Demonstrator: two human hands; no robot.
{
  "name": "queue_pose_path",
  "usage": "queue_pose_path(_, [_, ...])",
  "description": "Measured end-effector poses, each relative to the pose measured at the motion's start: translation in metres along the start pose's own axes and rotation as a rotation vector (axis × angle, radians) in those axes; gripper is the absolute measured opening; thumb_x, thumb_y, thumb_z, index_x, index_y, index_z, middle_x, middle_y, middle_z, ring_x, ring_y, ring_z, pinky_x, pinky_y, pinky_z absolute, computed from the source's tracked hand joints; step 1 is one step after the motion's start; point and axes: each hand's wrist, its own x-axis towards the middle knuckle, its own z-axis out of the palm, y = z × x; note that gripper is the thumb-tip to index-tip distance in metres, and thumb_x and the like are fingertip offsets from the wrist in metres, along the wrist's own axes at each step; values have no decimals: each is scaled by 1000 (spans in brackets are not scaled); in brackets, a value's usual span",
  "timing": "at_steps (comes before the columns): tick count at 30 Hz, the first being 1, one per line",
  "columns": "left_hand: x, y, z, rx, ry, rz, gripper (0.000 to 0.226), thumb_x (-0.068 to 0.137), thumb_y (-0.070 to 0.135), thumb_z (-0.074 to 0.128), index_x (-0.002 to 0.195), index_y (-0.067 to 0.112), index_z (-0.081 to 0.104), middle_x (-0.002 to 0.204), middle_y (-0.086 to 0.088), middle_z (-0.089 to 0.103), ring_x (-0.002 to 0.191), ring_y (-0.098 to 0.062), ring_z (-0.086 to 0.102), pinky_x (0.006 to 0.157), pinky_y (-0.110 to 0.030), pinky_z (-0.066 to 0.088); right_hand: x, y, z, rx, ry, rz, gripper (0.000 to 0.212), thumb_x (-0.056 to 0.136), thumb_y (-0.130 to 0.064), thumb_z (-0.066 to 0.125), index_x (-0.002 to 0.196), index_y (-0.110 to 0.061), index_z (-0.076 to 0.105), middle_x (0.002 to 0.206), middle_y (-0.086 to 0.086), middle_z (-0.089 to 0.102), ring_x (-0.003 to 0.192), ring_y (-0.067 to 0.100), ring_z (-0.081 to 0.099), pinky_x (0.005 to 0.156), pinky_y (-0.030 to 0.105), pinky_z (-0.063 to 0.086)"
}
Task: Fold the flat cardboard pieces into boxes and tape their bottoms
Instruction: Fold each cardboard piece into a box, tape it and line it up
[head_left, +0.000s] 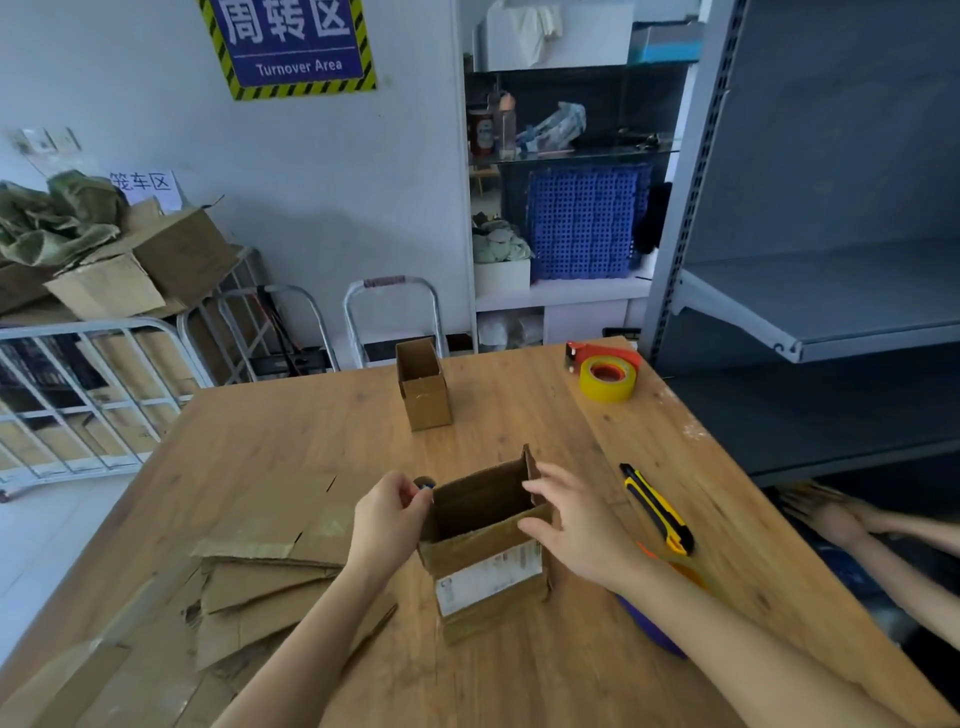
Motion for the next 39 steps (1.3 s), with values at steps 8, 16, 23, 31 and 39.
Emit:
queue_pose_path(8, [8,5,7,-23,-26,38,13,93,24,60,86,12,58,83,-3,65,73,-15,65,54,-19,51,3,8,-12,-103,-28,-80,40,93,-40,60,130,-25,56,148,-10,44,134,8,41,105,21,31])
queue_pose_path(16, [20,12,15,100,-138,198,14,91,23,64,79,19,59,75,2,63,64,-12,63,53,-18,48,-6,14,14,-183,-84,-184,29,94,-39,55,110,-19,67,101,-3,69,89,10,60,75,31,50])
queue_pose_path(23, [24,3,5,44,-263,186,8,93,12,58,91,17,65,87,0,67,75,-10,65,66,-16,50,6,12,-1,78,-122,-85,17,94,-26,60,107,-20,70,99,-9,69,90,3,61,73,17,48])
queue_pose_path(31, [22,13,27,146,-369,96,7,84,18,72,81,19,65,85,2,65,79,-10,61,63,-18,43,3,16,-4,215,-151,-23,7,84,-19,74,88,-17,79,89,-4,69,84,8,64,78,32,54])
queue_pose_path(39, [27,13,9,262,-519,134,34,93,52,51,104,23,66,95,11,67,89,-4,62,76,-20,49,7,14,-4,129,-5,26,14,91,-27,65,98,-17,73,101,-3,64,96,8,57,83,26,48])
